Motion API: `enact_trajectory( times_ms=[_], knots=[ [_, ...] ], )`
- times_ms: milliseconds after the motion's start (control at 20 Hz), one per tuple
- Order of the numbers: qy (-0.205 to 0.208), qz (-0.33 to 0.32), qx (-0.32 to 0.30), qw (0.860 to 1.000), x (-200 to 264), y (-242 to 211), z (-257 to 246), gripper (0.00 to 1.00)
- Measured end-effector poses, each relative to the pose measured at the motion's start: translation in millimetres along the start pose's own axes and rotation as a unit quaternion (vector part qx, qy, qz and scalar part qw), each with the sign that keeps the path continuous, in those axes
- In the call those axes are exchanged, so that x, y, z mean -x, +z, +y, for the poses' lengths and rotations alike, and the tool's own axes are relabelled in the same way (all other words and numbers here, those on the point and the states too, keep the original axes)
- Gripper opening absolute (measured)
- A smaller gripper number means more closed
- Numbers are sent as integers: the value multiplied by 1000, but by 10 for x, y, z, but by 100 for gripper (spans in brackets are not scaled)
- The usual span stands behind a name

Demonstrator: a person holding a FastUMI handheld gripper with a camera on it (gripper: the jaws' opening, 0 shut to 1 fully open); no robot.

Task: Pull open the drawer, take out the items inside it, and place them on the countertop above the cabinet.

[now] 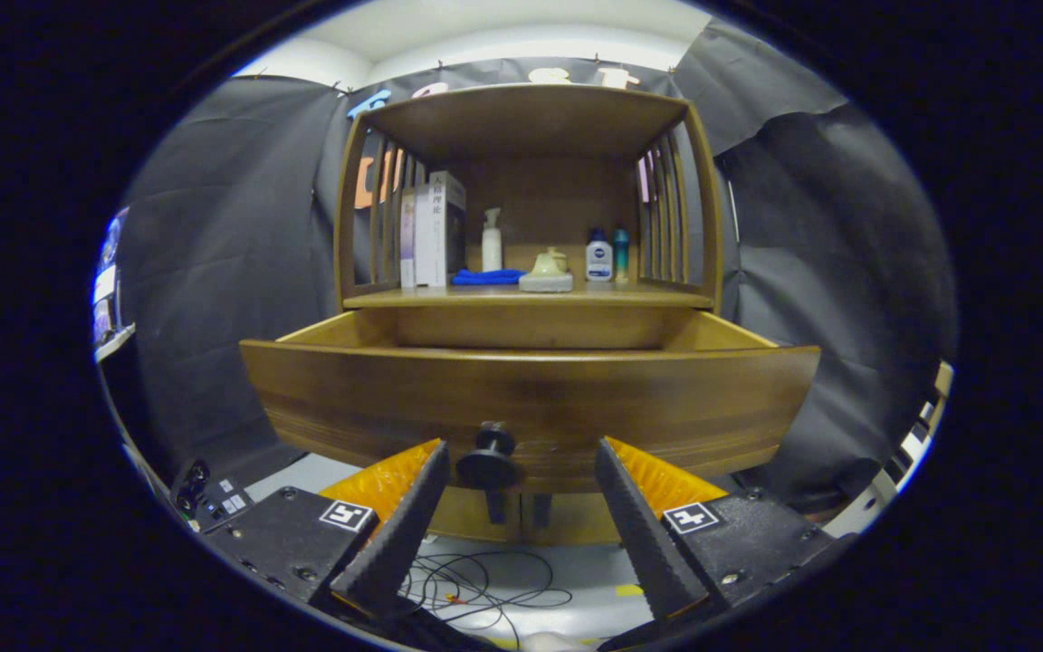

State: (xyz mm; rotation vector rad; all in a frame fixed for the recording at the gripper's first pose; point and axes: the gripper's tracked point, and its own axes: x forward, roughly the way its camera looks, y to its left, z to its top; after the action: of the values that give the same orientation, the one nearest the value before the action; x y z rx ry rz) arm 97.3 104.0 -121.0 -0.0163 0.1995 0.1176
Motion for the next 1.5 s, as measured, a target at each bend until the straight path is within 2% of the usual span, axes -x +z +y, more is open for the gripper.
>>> enact_trajectory(
  times_ms=[200,600,950,1500],
  knots=[
    [-13,0,13,1000,-179,-38,40,100],
    [-14,16,-6,1000,-445,-107,142,100],
    [-36,7,-8,999,-481,-56,97,100],
    [-30,8,-7,999,-683,39,54,100]
  ],
)
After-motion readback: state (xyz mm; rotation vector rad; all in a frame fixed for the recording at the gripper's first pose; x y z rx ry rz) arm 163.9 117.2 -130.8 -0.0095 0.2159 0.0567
